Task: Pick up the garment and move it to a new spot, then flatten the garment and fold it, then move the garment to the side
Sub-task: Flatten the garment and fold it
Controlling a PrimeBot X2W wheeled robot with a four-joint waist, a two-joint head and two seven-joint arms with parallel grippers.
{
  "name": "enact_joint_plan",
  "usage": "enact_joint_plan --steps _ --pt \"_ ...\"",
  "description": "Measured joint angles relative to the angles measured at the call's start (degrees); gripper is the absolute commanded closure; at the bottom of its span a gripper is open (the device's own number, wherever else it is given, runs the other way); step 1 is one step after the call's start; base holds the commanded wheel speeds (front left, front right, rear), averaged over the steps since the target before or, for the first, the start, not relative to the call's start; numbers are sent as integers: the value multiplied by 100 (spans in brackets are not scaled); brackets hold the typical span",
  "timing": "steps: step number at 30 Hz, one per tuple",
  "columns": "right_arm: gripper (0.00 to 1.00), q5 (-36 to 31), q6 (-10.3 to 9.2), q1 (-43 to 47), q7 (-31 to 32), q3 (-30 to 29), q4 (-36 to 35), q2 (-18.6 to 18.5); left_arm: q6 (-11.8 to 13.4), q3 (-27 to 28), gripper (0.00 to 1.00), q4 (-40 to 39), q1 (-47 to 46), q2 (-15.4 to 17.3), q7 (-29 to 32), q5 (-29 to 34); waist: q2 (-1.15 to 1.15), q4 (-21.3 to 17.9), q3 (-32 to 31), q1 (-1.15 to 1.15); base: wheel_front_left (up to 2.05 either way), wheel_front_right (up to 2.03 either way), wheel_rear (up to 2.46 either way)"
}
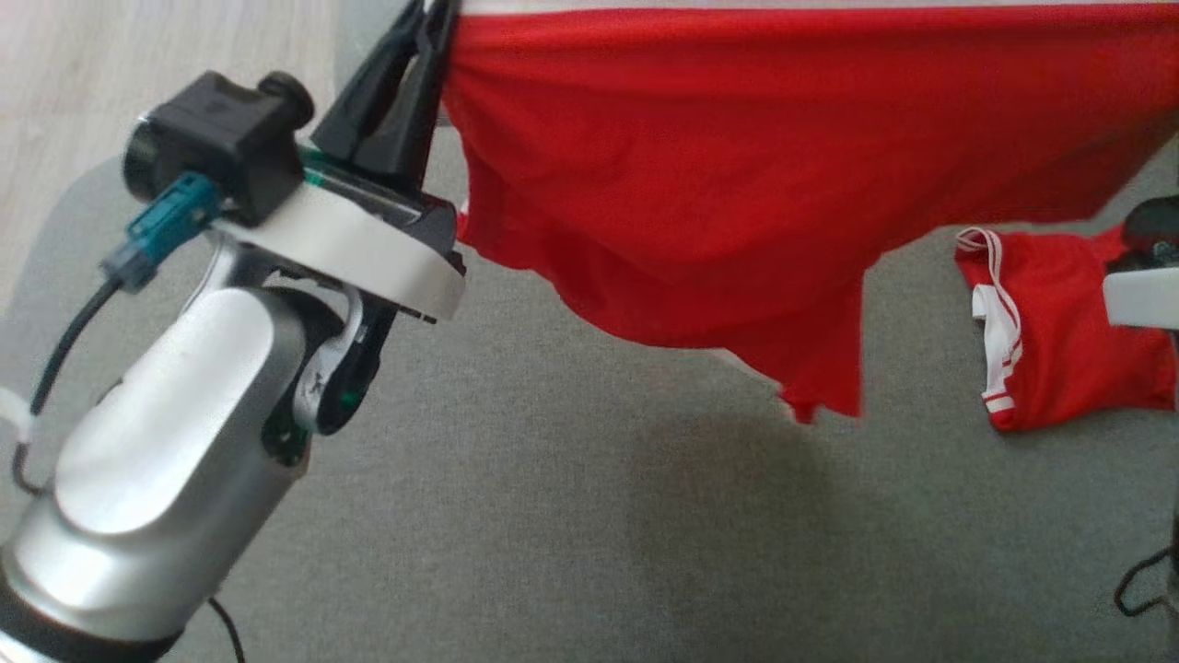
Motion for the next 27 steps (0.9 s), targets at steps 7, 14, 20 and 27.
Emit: enact_joint_plan --steps 7,14,20,27 --pt "100 235 0 -81 123 23 319 37 152 59 100 -335 -7 152 243 -65 0 5 -33 0 0 0 0" --pt "100 544 0 -721 134 308 1397 -18 -108 46 100 651 -190 -156 193 -272 0 66 234 0 0 0 0" --pt "100 839 0 -1945 -263 751 2829 -121 -578 94 100 2418 -1257 -725 -236 -314 0 152 580 1 0 0 0" --pt "100 996 0 -3604 -1070 1424 4346 -108 -799 547 100 4259 -2343 -1327 -822 -421 0 152 679 1 0 0 0"
